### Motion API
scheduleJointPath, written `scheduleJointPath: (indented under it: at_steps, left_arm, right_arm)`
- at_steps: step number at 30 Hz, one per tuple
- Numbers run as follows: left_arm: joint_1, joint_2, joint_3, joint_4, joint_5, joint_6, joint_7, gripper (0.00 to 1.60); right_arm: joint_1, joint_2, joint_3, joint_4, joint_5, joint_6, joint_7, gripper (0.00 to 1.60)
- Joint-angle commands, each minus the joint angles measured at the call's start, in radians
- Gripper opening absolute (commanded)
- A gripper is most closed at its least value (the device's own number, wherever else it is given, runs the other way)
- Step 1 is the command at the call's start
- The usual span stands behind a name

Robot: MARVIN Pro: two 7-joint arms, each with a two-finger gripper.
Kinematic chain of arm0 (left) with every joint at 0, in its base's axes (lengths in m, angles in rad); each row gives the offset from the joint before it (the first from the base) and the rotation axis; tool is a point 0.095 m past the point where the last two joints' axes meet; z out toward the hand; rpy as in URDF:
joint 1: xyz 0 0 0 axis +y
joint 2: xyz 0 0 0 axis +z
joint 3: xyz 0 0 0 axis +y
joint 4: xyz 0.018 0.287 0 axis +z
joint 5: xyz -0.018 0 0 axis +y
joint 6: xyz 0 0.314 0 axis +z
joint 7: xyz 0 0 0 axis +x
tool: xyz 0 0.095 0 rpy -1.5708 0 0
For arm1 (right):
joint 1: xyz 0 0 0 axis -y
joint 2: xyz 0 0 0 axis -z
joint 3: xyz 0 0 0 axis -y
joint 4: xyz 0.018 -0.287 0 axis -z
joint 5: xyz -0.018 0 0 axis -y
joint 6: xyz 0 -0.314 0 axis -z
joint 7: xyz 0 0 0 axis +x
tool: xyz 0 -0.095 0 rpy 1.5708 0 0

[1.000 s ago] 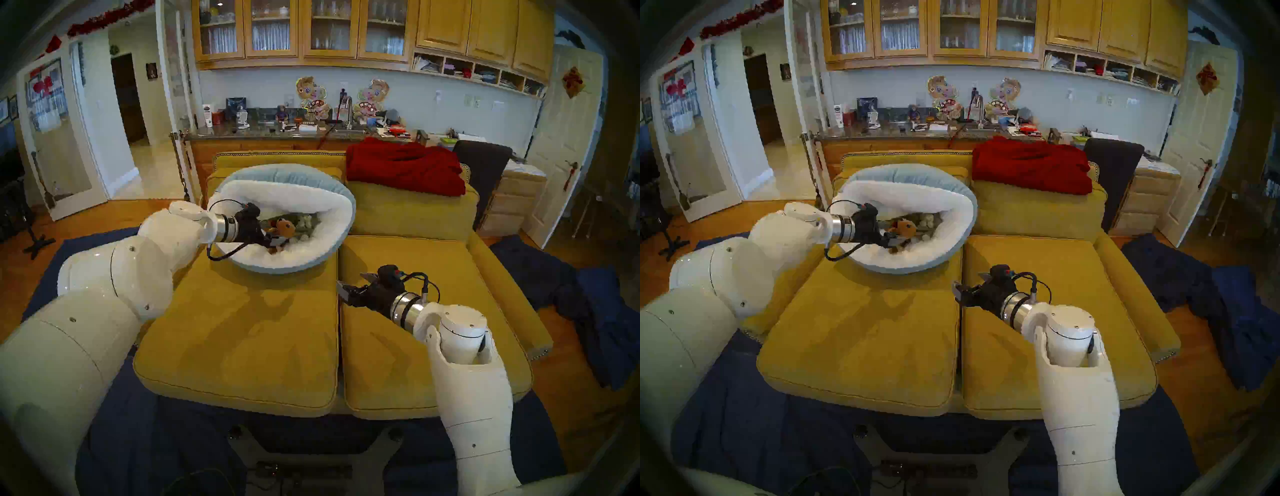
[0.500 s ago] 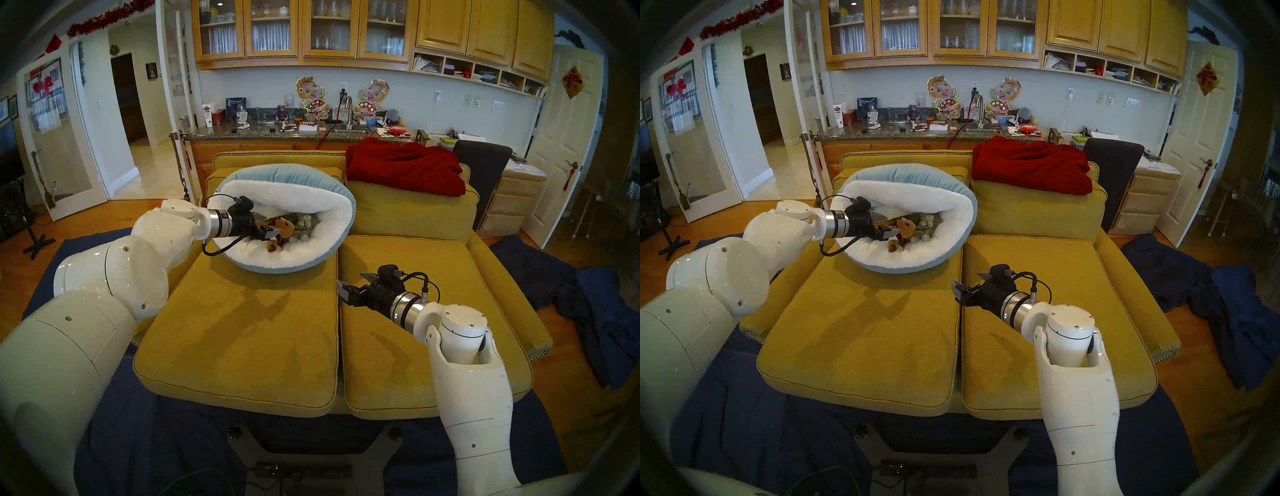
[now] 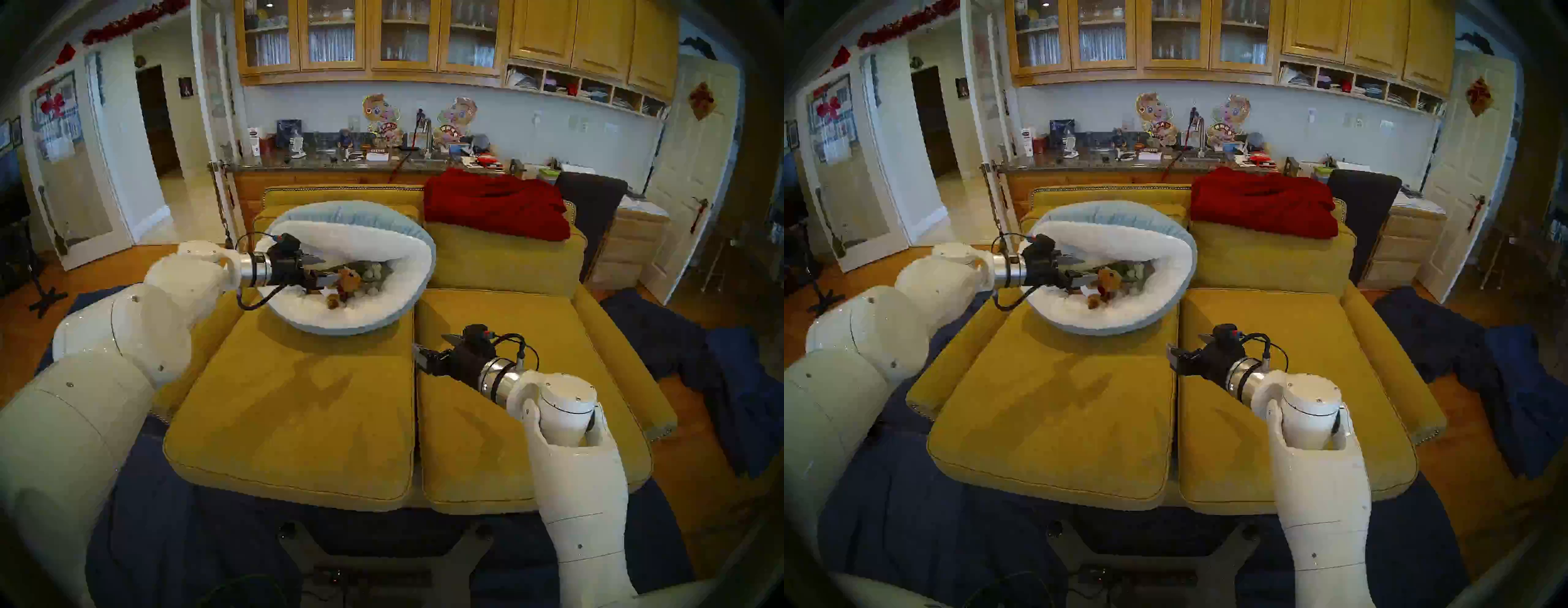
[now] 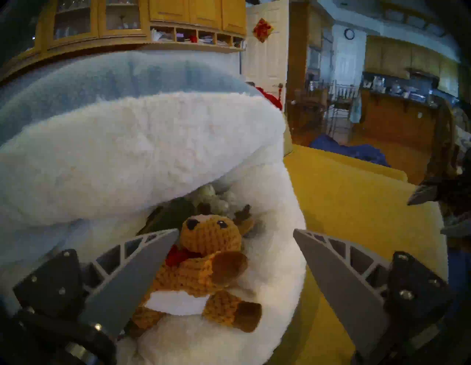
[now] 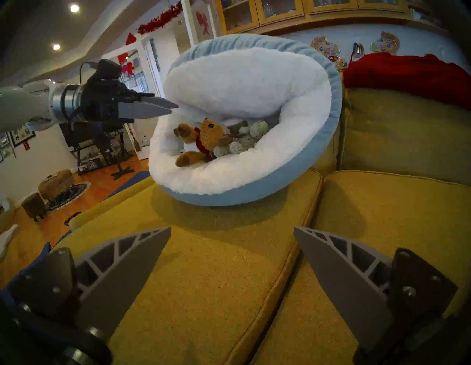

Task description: Put toys into dog bed

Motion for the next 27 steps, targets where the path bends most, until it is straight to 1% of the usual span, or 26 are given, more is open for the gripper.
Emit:
scheduleJointPath:
  at_steps: [1, 7, 12, 20, 24, 27]
  left_arm:
    - [-0.036, 0.072, -0.033, -0.006, -0.035, -0.018, -0.118, 1.60]
    - [0.005, 0.119, -0.046, 0.019, -0.037, -0.014, -0.198, 1.60]
    - [0.035, 0.153, -0.053, 0.026, -0.035, -0.024, -0.247, 1.60]
    - [0.116, 0.174, -0.064, 0.026, -0.036, -0.039, -0.247, 1.60]
    - [0.152, 0.168, -0.076, 0.026, -0.042, -0.055, -0.247, 1.60]
    - [0.165, 0.157, -0.086, 0.026, -0.048, -0.071, -0.247, 1.60]
  right_arm:
    - [0.025, -0.002, -0.002, -0.032, 0.002, -0.005, 0.001, 1.60]
    - [0.025, -0.003, -0.001, -0.029, 0.001, -0.006, 0.003, 1.60]
    - [0.024, -0.004, 0.000, -0.025, 0.000, -0.006, 0.004, 1.60]
    - [0.024, -0.006, 0.002, -0.022, -0.001, -0.007, 0.006, 1.60]
    - [0.025, -0.007, 0.003, -0.021, -0.001, -0.007, 0.007, 1.60]
    - [0.025, -0.008, 0.003, -0.020, -0.002, -0.007, 0.008, 1.60]
